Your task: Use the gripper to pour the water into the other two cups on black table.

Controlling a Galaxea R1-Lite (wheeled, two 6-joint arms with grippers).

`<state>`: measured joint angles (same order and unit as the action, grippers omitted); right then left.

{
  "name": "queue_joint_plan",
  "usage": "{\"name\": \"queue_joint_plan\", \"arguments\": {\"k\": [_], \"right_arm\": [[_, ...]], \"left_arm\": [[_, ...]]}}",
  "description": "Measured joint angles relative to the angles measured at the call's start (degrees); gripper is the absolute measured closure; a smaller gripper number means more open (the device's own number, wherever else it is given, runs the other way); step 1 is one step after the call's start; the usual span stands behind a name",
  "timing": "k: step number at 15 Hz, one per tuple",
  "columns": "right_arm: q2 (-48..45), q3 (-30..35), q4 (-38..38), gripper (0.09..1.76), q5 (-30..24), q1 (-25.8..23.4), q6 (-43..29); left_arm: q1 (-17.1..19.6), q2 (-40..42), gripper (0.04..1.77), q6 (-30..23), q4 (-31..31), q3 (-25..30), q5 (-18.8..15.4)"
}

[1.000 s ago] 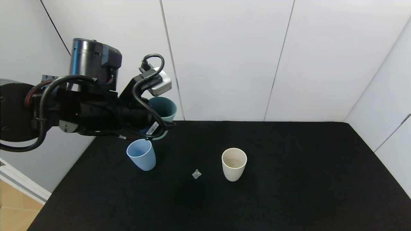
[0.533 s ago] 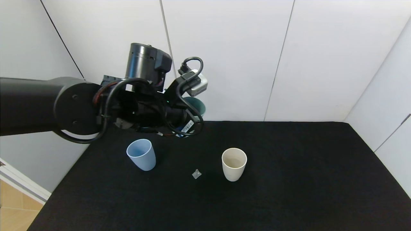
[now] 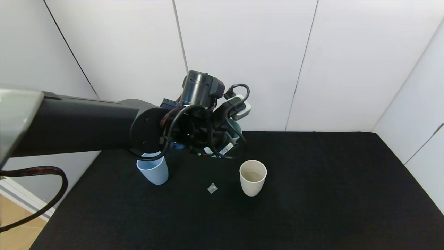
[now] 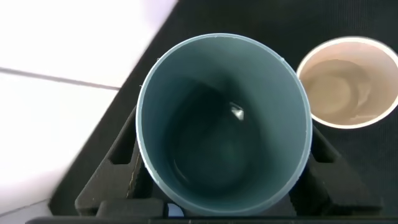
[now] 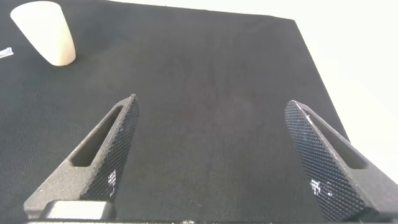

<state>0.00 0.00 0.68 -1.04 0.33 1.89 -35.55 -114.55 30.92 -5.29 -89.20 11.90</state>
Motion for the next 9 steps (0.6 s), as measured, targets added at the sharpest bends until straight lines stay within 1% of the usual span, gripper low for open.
{"name": "queue_joint_plan", "arguments": {"k": [3, 6, 9], "right_arm": [[0.0, 0.0, 0.0, 0.14, 0.0, 0.0, 0.04], [0.0, 0.0, 0.0, 0.14, 0.0, 0.0, 0.0], [0.0, 0.0, 0.0, 0.14, 0.0, 0.0, 0.01]], "left_arm": [[-0.89, -2.01, 0.64, 5.49, -1.51, -0.85, 2.32], [-1.63, -3.8, 0.64, 9.55, -3.25, -2.69, 5.07], [-2.4, -5.32, 0.64, 13.18, -5.42, -4.79, 6.78]]}}
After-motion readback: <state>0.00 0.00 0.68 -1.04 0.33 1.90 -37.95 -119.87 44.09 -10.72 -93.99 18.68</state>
